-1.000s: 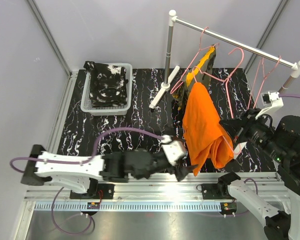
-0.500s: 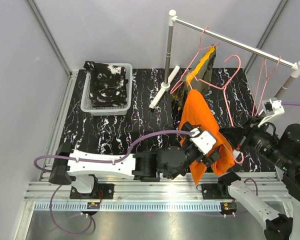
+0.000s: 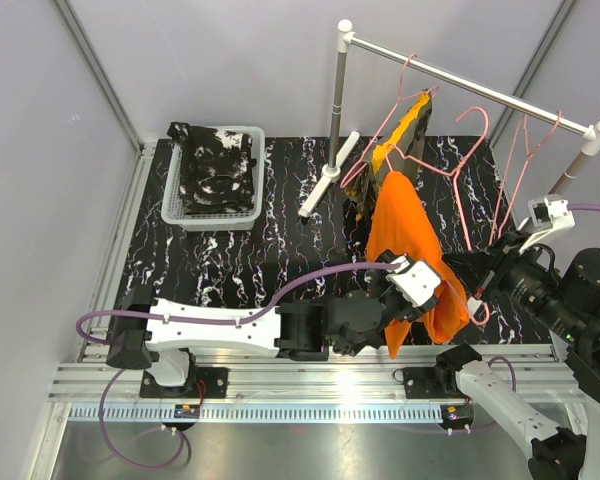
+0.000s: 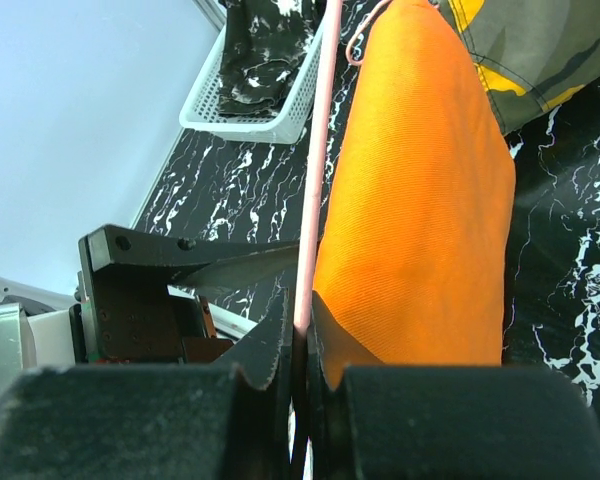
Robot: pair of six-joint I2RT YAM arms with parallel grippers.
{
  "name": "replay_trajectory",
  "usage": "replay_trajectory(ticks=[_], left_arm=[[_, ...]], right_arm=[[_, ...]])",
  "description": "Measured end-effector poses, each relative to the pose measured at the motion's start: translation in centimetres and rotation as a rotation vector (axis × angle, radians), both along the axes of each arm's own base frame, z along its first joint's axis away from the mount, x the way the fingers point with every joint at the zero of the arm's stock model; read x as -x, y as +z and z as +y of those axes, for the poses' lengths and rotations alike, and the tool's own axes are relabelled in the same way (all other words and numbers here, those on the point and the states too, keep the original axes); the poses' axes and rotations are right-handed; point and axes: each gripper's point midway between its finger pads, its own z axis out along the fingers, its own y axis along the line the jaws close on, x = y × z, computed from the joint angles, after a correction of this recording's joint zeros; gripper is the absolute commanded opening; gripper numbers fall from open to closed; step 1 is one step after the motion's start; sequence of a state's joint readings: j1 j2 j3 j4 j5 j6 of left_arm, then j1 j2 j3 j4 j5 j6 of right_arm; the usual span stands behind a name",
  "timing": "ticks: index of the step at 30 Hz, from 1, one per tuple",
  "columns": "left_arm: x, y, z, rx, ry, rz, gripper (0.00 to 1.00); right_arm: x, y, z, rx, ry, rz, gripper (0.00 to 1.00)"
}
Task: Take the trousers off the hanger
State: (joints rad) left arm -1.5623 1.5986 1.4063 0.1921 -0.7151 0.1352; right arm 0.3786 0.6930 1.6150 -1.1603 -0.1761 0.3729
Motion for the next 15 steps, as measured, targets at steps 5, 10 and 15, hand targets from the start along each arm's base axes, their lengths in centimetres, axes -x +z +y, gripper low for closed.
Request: replay_trajectory(ticks=[5,10,15], left_arm=[[-0.41,-0.03,0.2,-0.009,0.011,-0.009,0.62],[-0.92,-0.3,0.35,-0.022,0.019,-0.014,0.8],[-0.76,-0.88,0.54,-0.041,-0.009,-0.013,0.71]], right_arm=[[-0.25,0.09,-0.08,0.007,-0.01,0.012,0.0],[-0.28,0.29,-0.08,0.011,-0.01,0.019,0.0],[-0.46,0.1,-0.31,0.027,-0.022,0.025,0.0]])
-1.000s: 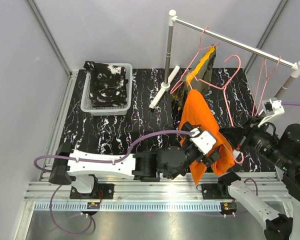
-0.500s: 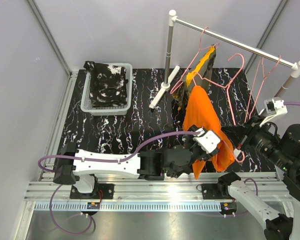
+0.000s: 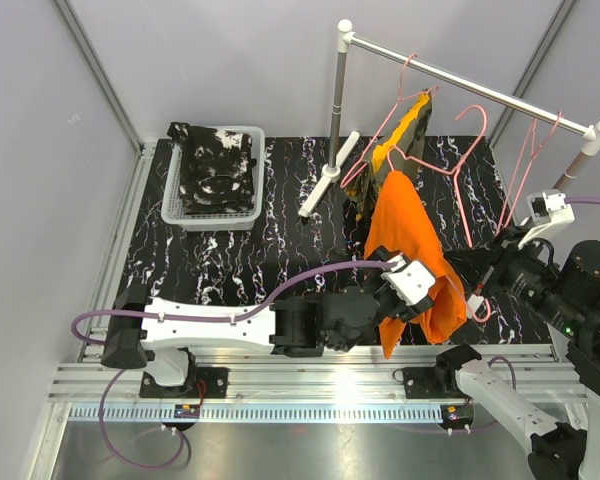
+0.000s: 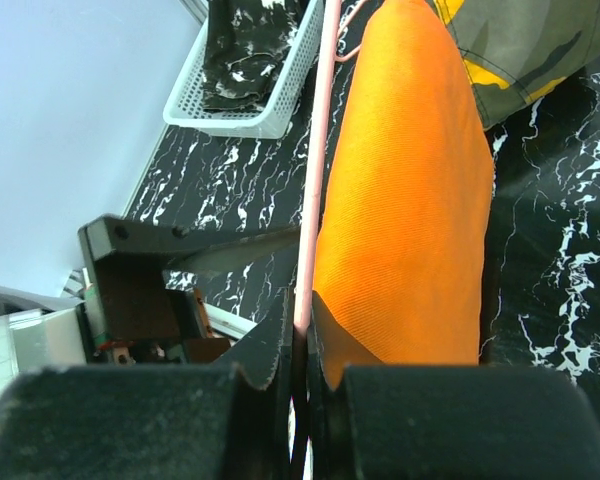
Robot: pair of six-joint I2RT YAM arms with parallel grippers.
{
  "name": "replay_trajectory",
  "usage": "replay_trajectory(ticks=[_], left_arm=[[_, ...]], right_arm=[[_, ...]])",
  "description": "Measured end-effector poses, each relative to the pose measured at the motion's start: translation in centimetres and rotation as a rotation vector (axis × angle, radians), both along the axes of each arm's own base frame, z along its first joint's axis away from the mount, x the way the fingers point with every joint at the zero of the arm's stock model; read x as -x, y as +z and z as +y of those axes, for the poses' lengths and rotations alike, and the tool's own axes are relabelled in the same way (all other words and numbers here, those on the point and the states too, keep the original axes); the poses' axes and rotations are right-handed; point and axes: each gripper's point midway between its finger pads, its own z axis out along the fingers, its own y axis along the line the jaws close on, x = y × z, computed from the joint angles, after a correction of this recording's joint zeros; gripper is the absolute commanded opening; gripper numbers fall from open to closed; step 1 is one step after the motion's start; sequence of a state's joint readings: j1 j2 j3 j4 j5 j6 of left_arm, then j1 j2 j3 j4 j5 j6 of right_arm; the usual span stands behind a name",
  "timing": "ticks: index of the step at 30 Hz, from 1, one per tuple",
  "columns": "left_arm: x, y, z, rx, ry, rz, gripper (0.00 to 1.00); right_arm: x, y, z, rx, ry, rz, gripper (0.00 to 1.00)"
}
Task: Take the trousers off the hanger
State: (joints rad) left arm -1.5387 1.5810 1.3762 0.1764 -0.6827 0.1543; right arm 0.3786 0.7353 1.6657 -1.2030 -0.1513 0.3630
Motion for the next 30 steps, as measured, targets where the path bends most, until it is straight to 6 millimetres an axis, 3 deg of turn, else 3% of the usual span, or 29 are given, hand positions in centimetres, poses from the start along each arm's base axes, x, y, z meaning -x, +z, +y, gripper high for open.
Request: replay_trajectory(ticks=[6,15,20,23,24,30], left_arm=[[0.2,0.4,0.7,-0.01,-0.021,-0.008,0.68],[-0.8,0.3,1.2,-0.021,0.003,-0.011,0.73],[-1.7,0.4,0.6,-0.014,0.064,-0.025,0.72],[-2.1,0.3,-0.1,-0.016,0.093,-0.034,0.59],[-2.4,0.4,-0.2,-0.015,0.106,-0.039,0.44],[-3.0,0.5,-0.4,-0.011,0.143,-0.056,0.38]], right_arm=[[-0.5,-0.2,0.0,0.013,-0.007,0.006,0.0],[-0.7,-0.3,0.3,0.014,0.002,0.017,0.0],[-0.3,0.0,0.7,-0.01,0.028,0.022,0.0],[0.1,0.3,1.0,-0.023,0.045,0.02,0.0],[0.2,0.4,1.0,-0.025,0.047,0.017,0.0],[0.7,1.0,0.7,-0.033,0.046,0.004,0.0]])
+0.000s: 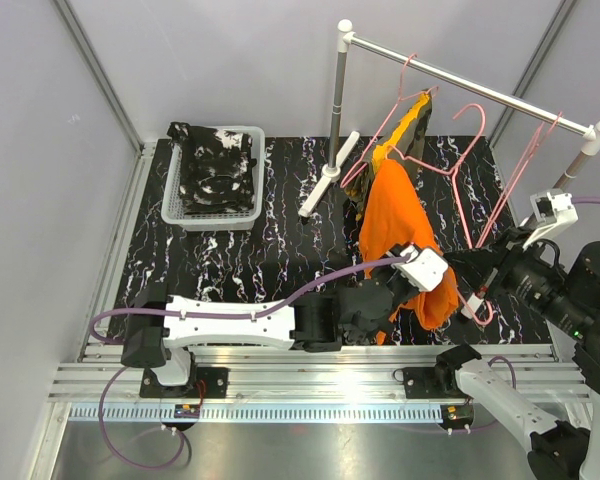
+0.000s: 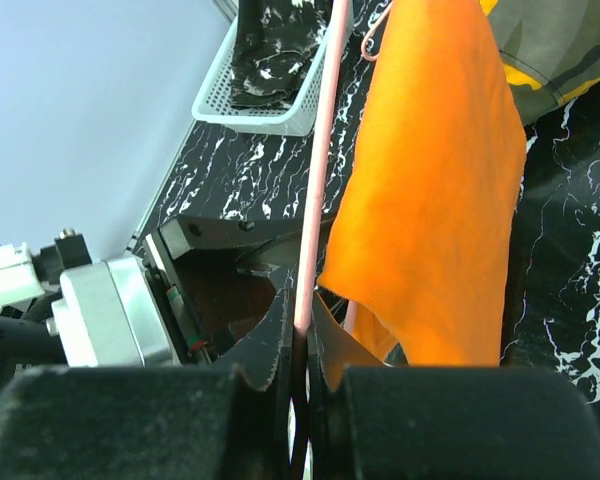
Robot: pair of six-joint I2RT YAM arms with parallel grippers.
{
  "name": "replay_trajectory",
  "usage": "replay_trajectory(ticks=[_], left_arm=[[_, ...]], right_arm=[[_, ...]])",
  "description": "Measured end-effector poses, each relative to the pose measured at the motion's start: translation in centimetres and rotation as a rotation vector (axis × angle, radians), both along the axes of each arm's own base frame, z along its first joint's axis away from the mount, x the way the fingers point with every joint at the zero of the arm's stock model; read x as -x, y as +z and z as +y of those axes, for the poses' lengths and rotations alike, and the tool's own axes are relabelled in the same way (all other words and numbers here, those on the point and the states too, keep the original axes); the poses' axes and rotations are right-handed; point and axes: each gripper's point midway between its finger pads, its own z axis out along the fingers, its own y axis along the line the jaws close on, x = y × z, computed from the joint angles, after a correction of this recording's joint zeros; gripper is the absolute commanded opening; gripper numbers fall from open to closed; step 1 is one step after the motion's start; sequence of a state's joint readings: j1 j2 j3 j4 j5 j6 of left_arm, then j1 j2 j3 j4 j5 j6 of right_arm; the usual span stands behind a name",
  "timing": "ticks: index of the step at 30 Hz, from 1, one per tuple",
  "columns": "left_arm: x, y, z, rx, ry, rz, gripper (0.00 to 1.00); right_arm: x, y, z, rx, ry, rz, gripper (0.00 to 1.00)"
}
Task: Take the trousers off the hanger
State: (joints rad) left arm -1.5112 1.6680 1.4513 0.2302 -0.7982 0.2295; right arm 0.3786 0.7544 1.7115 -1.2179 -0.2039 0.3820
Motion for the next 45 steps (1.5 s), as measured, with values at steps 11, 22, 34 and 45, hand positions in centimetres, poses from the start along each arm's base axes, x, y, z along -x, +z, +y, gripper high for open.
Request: replay_trajectory(ticks=[11,22,34,45], left_arm=[[-0.8,0.8,0.8,-0.002,0.052,-0.036,0.0],[-1.9,3.9,7.0,0.014,0.173,-0.088,0.0],[-3.0,11.4,15.0,0.179,0.364,-0.162,0.0],[-3.9,18.6,22.6,0.411,0.578,-0.14,0.0]], right_arm=[[0.6,0.0,0.1,-0.024,0.01,-0.013,0.0],[-2.8,-5.8,0.5,0.007,-0.042,0.035,0.0],[-4.9,-8.4,1.9,-0.024,-0.025,0.043,0.0],[-5.2,-13.9,2.6,0.005,-0.002,0.172,0.0]])
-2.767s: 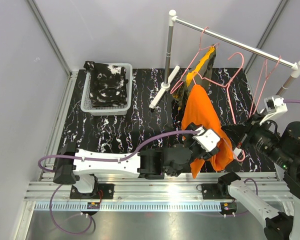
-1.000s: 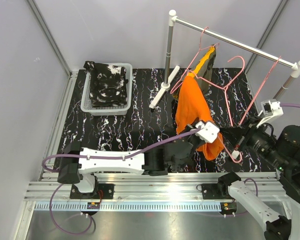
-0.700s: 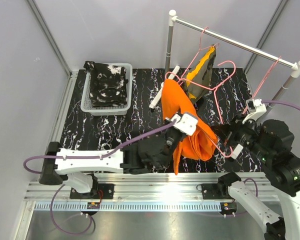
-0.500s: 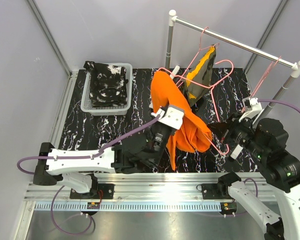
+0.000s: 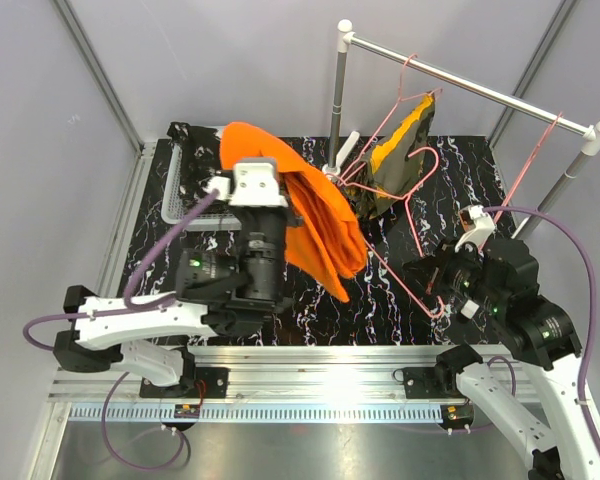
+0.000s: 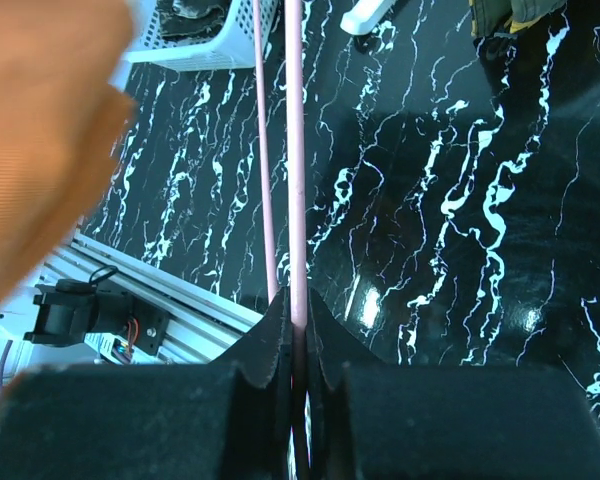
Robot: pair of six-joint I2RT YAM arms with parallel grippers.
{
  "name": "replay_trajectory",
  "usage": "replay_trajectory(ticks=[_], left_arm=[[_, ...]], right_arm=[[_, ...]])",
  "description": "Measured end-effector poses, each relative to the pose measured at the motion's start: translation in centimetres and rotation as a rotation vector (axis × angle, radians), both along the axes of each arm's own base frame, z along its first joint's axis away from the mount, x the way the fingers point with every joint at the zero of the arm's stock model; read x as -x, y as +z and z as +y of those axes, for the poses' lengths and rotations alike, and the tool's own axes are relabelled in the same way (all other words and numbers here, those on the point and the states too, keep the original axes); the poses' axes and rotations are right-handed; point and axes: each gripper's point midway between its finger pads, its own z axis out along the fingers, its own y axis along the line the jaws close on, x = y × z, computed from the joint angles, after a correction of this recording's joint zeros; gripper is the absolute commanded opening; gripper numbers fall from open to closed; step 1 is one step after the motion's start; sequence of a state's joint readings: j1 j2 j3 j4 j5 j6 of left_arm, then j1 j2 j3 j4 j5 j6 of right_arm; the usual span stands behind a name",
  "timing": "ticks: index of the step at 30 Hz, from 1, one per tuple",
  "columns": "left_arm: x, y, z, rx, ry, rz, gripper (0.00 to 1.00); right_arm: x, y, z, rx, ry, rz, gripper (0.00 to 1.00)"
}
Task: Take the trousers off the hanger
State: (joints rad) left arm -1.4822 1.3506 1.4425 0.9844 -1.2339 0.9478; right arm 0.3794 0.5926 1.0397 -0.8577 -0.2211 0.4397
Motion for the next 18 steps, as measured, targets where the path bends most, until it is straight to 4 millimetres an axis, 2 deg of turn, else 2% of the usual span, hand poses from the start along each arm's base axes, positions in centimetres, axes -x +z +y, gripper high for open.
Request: replay_trajectory(ticks=[4,6,8,12,18], left_arm=[[-0.7,1.1,3.4,0.043,0.052,0.018,0.0],[-1.4,1.3,5.2,0.057,0.089,0.032,0.0],[-2.8,1.4,7.9,0.058,0.156,0.045,0.0],[-5.3,0.8,13.8,0.055,0.315,0.075,0.0],[-7.4,-0.6,20.7,-0.013,0.474,0.098,0.0]], right_arm=[[0.0,-0.3,0.0,0.012,0.007,-0.003,0.0],[0.3,0.0,-0.1,0.015,0.019,-0.019,0.0],[0.8,0.7,-0.2,0.016,0.032,-0.05,0.0],[2.6,4.1,-0.4,0.003,0.08,-0.158,0.0],[6.6,10.7,-1.4,-0.036,0.13,-0.367,0.0]])
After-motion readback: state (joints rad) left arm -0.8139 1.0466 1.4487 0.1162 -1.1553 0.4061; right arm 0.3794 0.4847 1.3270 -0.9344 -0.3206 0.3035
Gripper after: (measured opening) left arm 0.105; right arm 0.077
